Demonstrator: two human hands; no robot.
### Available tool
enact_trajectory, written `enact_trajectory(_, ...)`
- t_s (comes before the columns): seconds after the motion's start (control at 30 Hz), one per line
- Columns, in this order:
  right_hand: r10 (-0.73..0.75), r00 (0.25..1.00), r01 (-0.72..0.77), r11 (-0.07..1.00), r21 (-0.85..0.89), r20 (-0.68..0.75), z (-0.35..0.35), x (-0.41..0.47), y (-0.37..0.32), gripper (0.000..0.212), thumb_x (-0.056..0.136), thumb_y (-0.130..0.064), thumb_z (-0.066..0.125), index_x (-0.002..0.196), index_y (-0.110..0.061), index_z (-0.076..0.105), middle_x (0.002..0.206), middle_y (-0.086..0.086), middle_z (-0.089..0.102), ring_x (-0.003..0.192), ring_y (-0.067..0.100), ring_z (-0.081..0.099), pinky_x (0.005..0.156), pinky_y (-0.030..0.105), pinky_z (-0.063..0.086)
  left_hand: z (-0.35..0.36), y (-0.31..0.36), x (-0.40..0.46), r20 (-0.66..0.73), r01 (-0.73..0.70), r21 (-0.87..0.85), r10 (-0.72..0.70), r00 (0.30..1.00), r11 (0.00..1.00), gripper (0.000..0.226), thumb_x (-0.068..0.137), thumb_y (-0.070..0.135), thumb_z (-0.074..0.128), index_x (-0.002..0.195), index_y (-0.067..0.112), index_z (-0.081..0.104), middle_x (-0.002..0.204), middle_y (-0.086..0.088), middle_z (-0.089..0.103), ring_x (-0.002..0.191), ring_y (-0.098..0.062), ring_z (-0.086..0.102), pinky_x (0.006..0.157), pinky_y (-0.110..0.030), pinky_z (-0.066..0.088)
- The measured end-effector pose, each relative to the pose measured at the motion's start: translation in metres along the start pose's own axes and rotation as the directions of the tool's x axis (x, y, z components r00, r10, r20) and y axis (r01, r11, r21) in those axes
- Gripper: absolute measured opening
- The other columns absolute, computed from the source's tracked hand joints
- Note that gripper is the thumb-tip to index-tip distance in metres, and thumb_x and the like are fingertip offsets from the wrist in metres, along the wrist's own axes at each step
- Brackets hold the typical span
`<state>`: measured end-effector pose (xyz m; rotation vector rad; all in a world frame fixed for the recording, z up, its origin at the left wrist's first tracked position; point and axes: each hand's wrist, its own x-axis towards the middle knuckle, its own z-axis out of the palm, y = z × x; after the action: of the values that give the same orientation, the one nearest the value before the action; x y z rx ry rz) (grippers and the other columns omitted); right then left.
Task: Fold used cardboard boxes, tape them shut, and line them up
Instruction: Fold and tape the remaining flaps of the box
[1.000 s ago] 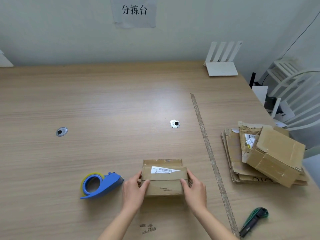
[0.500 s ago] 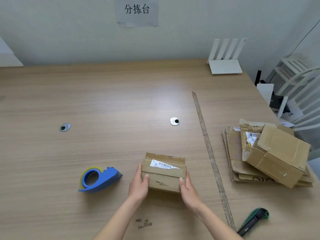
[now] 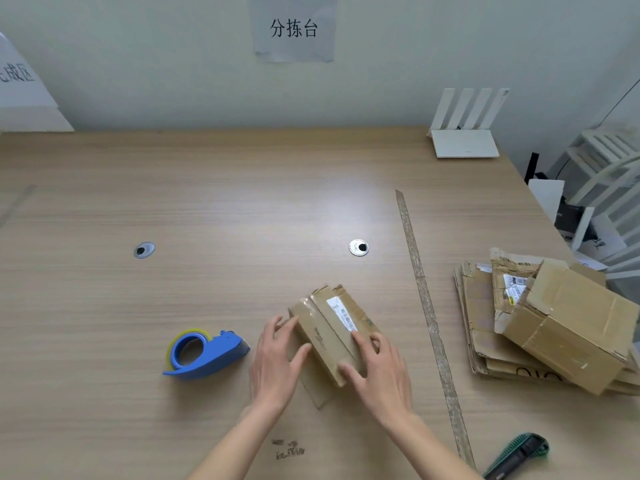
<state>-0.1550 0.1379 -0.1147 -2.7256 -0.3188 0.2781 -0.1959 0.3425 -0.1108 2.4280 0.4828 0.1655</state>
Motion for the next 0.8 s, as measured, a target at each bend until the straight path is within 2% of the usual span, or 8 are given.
enact_trajectory(0.1,-0.003,1.0,0.001,0.992,0.127,0.019,0.016,-0.004,-0.023,0.057,0.102,-0.05,0.045,0.156,-0.037,0.031,0.144,0.005,0.042,0.124,0.023,0.052,0.098,0.034,0.048,0.008,-0.003,-0.015,0.115,0.035,-0.129,-0.02,0.993,0.991,0.054,0.09,0.049,0.067,0.141,0.04,0.051,0.145,0.014,0.043,0.129,-0.008,0.048,0.096,-0.026,0.044)
enact_trajectory(0.2,-0.043,0.993,0.023,0.984,0.175,0.114,0.022,-0.007,-0.031,0.062,0.103,-0.034,0.049,0.159,-0.035,0.022,0.143,0.002,0.037,0.114,0.022,0.06,0.088,0.034,0.052,0.01,-0.009,-0.019,0.227,0.066,-0.165,-0.027,0.974,0.984,0.056,0.092,0.038,0.069,0.143,0.044,0.048,0.158,0.009,0.035,0.141,-0.008,0.039,0.108,-0.023,0.034)
enact_trajectory(0.37,-0.036,0.992,0.012,0.98,0.197,0.12,0.025,-0.004,-0.027,0.062,0.103,-0.03,0.051,0.158,-0.039,0.022,0.138,-0.005,0.039,0.102,0.019,0.062,0.08,0.034,0.054,0.006,-0.019,-0.015,0.225,0.047,-0.132,-0.016,0.974,0.99,0.058,0.092,0.03,0.07,0.143,0.048,0.047,0.156,0.006,0.04,0.142,-0.009,0.039,0.111,-0.023,0.034)
enact_trajectory(0.5,-0.074,0.99,0.05,0.978,0.201,0.118,0.02,0.0,-0.024,0.064,0.099,-0.034,0.056,0.156,-0.039,0.026,0.146,-0.007,0.038,0.111,0.017,0.061,0.088,0.034,0.054,0.002,-0.018,-0.013,0.211,0.035,-0.114,-0.01,0.977,0.993,0.055,0.091,0.038,0.069,0.142,0.047,0.048,0.155,0.01,0.041,0.14,-0.008,0.04,0.11,-0.026,0.037)
enact_trajectory(0.57,-0.09,0.991,0.07,0.979,0.194,0.096,0.013,0.002,-0.022,0.064,0.097,-0.038,0.058,0.154,-0.041,0.03,0.157,-0.005,0.031,0.127,0.018,0.055,0.101,0.034,0.05,-0.01,-0.018,-0.011,0.18,-0.004,-0.084,0.019,0.983,0.996,0.053,0.091,0.045,0.067,0.141,0.047,0.049,0.152,0.015,0.042,0.138,-0.007,0.043,0.106,-0.029,0.041)
enact_trajectory(0.63,-0.12,0.991,0.108,0.978,0.178,0.055,0.004,0.003,-0.026,0.066,0.094,-0.04,0.06,0.153,-0.043,0.031,0.164,-0.005,0.022,0.141,0.018,0.042,0.109,0.036,0.044,-0.03,-0.024,-0.008,0.077,-0.051,0.03,0.049,0.996,0.998,0.05,0.091,0.048,0.065,0.14,0.044,0.052,0.146,0.017,0.047,0.129,-0.009,0.05,0.098,-0.03,0.047)
enact_trajectory(0.73,-0.18,0.983,0.182,0.972,0.15,-0.027,-0.008,0.004,-0.036,0.065,0.091,-0.039,0.059,0.151,-0.043,0.035,0.165,-0.009,0.019,0.148,0.014,0.03,0.116,0.036,0.036,-0.058,-0.053,-0.003,-0.095,-0.037,0.175,0.055,0.994,0.984,0.055,0.085,0.045,0.074,0.136,0.034,0.057,0.133,0.009,0.056,0.11,-0.019,0.06,0.087,-0.038,0.052)
enact_trajectory(0.8,-0.214,0.975,0.219,0.968,0.119,-0.052,-0.009,0.005,-0.043,0.064,0.092,-0.035,0.057,0.152,-0.04,0.036,0.165,-0.012,0.019,0.147,0.014,0.029,0.118,0.034,0.032,-0.069,-0.078,-0.002,-0.163,0.042,0.247,-0.002,0.987,0.968,0.06,0.081,0.043,0.079,0.135,0.028,0.057,0.125,0.002,0.058,0.106,-0.024,0.059,0.085,-0.041,0.051)
